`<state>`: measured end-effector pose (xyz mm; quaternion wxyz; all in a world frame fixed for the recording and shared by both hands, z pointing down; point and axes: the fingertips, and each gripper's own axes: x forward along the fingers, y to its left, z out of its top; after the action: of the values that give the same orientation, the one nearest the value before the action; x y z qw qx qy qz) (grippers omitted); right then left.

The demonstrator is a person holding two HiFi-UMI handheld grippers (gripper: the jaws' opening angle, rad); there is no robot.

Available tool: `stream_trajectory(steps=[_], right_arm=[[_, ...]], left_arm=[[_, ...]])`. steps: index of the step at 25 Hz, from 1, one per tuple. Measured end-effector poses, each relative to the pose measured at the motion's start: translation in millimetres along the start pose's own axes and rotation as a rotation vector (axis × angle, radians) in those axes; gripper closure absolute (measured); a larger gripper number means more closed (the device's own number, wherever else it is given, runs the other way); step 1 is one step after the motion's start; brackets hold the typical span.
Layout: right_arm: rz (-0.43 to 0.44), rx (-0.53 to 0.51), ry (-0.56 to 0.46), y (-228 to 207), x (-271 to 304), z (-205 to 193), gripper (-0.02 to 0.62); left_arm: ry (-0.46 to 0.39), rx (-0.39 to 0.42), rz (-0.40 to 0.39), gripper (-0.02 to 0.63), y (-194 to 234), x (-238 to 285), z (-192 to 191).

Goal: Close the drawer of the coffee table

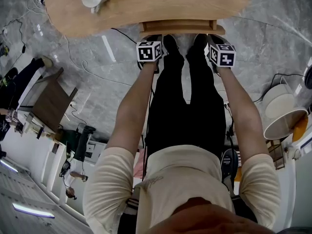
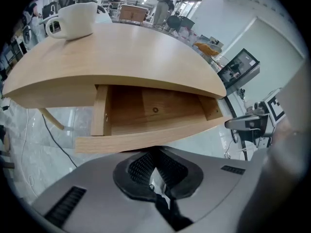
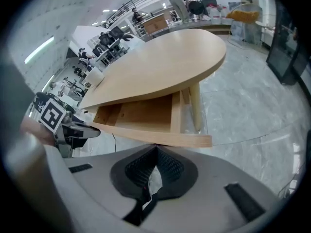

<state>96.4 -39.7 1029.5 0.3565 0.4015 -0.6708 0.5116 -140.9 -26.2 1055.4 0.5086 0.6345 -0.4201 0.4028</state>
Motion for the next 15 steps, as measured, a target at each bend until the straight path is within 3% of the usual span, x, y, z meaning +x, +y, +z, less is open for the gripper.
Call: stream_trajectory(steps=[15], right_arm=[[0.015, -0.002, 0.004, -5.4, 3.4, 29.9, 0.601]], left_arm=[[0.002, 0.001, 0.006, 0.601, 2.5, 2.8, 31.7]])
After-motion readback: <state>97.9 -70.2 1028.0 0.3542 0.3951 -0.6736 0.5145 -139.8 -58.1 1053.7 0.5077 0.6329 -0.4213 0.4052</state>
